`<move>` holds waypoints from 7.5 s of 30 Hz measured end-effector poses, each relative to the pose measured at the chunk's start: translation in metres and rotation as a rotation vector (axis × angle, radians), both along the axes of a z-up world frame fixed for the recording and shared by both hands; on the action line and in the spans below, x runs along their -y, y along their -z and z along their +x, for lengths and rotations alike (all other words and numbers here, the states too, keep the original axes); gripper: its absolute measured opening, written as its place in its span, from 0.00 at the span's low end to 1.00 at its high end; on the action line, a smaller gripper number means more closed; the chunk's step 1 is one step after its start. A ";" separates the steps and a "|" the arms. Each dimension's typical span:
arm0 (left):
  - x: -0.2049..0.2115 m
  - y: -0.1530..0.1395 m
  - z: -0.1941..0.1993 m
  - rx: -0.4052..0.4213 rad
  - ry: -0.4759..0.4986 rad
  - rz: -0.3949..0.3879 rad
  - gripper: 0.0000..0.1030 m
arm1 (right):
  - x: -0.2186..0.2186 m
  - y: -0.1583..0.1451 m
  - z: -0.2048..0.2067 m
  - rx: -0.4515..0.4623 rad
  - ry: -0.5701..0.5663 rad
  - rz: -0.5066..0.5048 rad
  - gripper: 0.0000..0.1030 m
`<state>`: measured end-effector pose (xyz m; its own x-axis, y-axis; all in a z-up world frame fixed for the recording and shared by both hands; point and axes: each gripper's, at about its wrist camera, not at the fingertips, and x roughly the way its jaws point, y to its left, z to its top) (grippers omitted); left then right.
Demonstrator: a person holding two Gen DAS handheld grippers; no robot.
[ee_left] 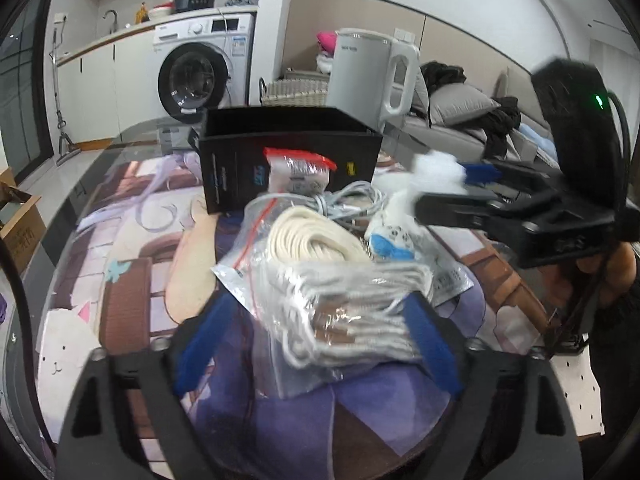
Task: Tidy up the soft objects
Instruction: 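Grasp the white foam piece with the right tool while the left holds the cable bag, then carry the foam into the black box and open the right tool while the left lifts the cable bag, then lower the cable bag into the black box and open the left tool, then move the right tool to the white plush doll and grasp its head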
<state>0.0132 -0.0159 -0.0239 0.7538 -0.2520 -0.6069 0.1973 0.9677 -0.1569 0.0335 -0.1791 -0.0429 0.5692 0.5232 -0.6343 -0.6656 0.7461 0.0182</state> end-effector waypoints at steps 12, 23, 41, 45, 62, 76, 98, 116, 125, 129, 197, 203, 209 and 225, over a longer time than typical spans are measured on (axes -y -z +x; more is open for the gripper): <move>0.025 -0.001 0.001 -0.004 0.050 0.083 1.00 | 0.041 -0.009 -0.016 -0.006 0.081 0.048 0.88; 0.048 0.019 0.022 -0.088 -0.003 0.145 1.00 | 0.042 -0.011 -0.016 -0.005 0.088 0.050 0.89; 0.021 -0.004 -0.002 0.013 0.006 0.074 0.74 | 0.036 -0.014 -0.021 0.009 0.068 0.065 0.89; 0.011 -0.018 -0.003 0.048 -0.019 0.053 0.74 | 0.034 -0.017 -0.020 0.018 0.067 0.070 0.89; -0.023 -0.068 0.053 0.168 -0.089 0.037 0.74 | 0.004 -0.045 0.015 0.087 0.025 0.060 0.89; -0.028 -0.070 0.110 0.176 -0.104 0.048 0.75 | -0.031 -0.049 0.065 0.134 0.015 0.019 0.89; -0.030 -0.051 0.142 0.137 -0.121 0.052 0.75 | -0.053 -0.030 0.100 0.147 0.018 -0.039 0.98; -0.023 -0.049 0.144 0.123 -0.130 0.079 0.94 | -0.027 -0.038 0.076 0.175 0.069 -0.012 0.99; -0.018 -0.050 0.131 0.128 -0.138 0.112 1.00 | -0.015 -0.041 0.063 0.183 0.080 -0.003 0.99; -0.020 -0.049 0.116 0.131 -0.138 0.104 1.00 | -0.008 -0.039 0.054 0.171 0.094 0.010 0.99; -0.004 -0.029 0.042 0.074 -0.049 0.096 1.00 | 0.013 0.019 -0.004 -0.106 0.069 -0.112 0.99; -0.007 -0.025 0.046 0.052 -0.045 0.087 1.00 | 0.009 0.028 -0.002 -0.137 0.041 -0.107 0.99; -0.008 -0.022 0.046 0.045 -0.038 0.089 1.00 | -0.001 0.040 -0.004 -0.169 0.031 -0.130 0.99; -0.019 -0.023 0.050 0.032 -0.048 0.056 1.00 | -0.022 0.038 0.005 -0.181 0.085 -0.038 0.99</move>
